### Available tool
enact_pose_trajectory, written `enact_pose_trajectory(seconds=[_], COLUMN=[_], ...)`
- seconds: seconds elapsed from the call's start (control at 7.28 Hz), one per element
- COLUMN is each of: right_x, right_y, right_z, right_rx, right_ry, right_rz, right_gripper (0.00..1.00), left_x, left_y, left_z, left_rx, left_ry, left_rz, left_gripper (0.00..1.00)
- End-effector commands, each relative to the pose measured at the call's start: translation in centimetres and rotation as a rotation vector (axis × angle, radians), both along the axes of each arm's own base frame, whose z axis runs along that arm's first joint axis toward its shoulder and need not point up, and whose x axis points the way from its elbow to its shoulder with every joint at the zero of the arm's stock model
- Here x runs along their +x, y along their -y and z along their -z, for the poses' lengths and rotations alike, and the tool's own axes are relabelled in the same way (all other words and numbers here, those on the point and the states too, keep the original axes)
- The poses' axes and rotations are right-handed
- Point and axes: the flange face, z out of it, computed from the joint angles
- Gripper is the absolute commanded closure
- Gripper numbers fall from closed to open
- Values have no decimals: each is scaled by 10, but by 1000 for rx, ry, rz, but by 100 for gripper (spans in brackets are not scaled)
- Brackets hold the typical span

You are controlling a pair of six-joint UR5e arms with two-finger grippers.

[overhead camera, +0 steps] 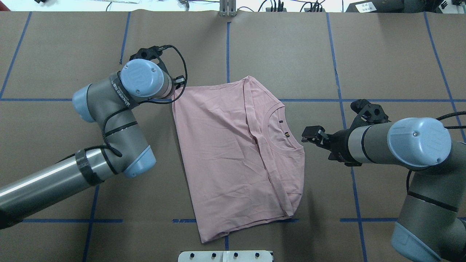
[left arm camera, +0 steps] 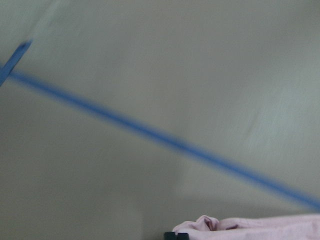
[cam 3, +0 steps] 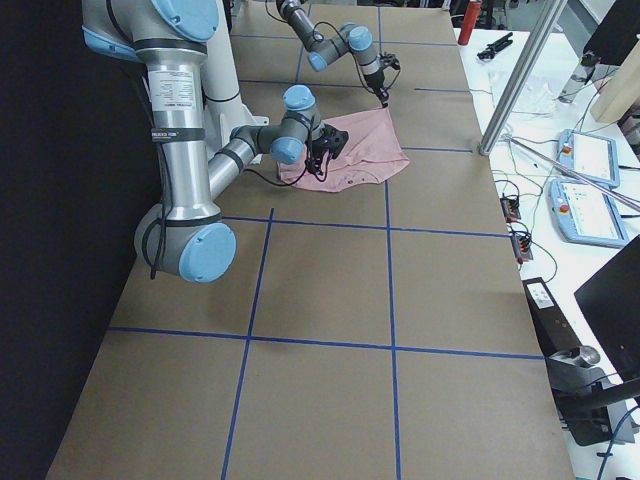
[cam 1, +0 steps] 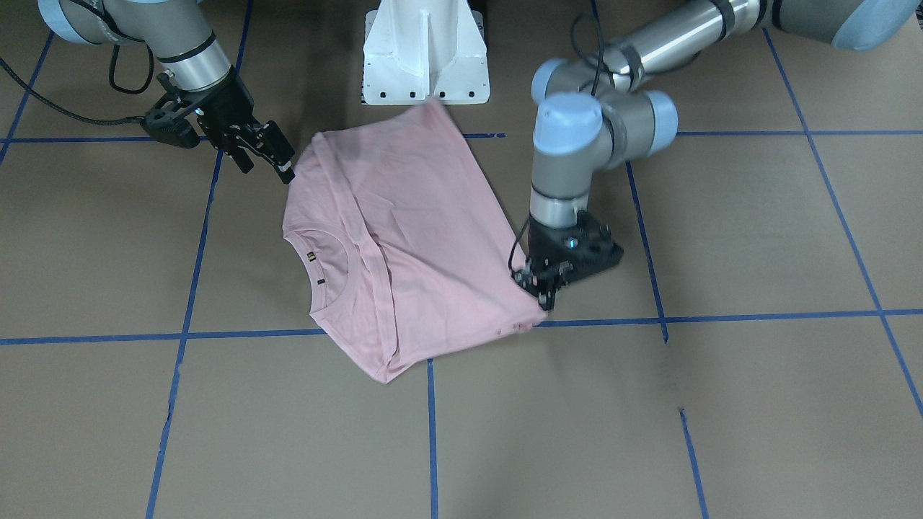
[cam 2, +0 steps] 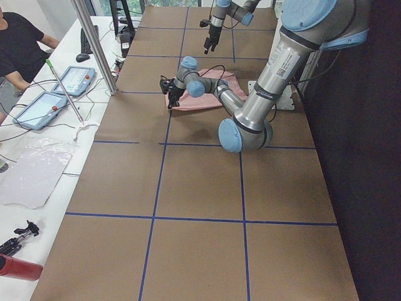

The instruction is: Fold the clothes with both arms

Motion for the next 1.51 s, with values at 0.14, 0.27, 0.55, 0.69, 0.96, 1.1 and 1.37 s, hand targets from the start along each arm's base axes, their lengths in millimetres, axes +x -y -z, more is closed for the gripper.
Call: enact_pose_trajectory(seconds=[0.14, 0.27, 0.55, 0.69, 0.96, 1.1, 1.37], right_x=[-11, -35, -96, -127, -189, -202, -223], right_y=[5, 17, -10, -37, -63, -66, -65], right_z=[19, 36, 65, 75, 91, 77, 63], right_rx=[24, 38, -26, -65, -136, -149, -171], right_ry=[29, 46, 97, 119, 48, 9, -27], right_rz=[-16, -23, -22, -52, -120, -120, -127], right_gripper=[0, 0, 0, 0, 6, 9, 14], left_x=[-13, -17, -66, -89, -89, -88, -88], left_y=[103, 101, 37, 10, 4, 3, 3], left_z=[-28, -28, -26, -11, -5, -5, -4], left_rx=[67, 86, 106, 142, 147, 148, 147], left_ry=[-30, -26, -157, -204, -219, -219, -223], left_rz=[82, 62, -42, -58, -62, -64, -62], left_gripper=[100, 58, 56, 56, 53, 53, 52])
